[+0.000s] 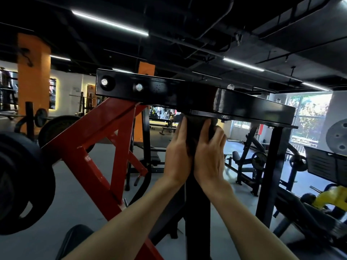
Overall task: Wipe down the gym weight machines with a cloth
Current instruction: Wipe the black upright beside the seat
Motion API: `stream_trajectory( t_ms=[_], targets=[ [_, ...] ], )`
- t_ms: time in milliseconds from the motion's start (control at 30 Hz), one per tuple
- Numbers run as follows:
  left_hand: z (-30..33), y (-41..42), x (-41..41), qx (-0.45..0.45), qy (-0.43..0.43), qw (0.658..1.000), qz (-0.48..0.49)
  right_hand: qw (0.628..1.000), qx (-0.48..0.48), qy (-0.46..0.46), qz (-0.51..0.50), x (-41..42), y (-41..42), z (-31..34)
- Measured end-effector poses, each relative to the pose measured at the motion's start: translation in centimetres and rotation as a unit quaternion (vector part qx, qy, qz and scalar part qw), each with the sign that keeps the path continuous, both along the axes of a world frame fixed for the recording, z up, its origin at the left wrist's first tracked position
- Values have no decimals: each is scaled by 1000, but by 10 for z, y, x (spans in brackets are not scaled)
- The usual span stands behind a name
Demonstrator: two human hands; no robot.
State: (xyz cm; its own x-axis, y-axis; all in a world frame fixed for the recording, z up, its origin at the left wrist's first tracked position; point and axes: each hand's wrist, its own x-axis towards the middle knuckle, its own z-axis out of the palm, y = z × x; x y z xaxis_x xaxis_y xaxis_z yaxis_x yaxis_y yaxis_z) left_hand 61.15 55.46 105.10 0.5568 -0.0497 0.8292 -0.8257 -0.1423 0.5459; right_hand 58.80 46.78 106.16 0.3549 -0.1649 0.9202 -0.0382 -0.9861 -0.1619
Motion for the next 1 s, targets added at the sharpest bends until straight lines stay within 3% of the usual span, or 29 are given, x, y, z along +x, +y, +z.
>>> stream_trajectory(
  t_ms=[67,200,433,633,800,900,1000],
  targets=[
    [5,0,9,11,-26,999,18,1000,-12,3,11,5,-5,-1],
    [-16,2,12,9,4,1000,-9,998,24,5,50,3,-10,-18],
    [-81,8,-20,21,117,990,-81,996,8,90,-25,-17,-14,-106],
    [-33,7,-2,-14,101,991,-90,993,-94,3,-77,-21,2,-24],
    [-14,11,34,-4,58,997,-60,986,-165,24,-31,-10,-13,4],
    [-38,12,33,-1,29,998,-63,990,-133,37,1,-13,-14,-28],
    [-87,14,29,8,34,995,-94,997,16,66,37,-22,-6,-89]
  ],
)
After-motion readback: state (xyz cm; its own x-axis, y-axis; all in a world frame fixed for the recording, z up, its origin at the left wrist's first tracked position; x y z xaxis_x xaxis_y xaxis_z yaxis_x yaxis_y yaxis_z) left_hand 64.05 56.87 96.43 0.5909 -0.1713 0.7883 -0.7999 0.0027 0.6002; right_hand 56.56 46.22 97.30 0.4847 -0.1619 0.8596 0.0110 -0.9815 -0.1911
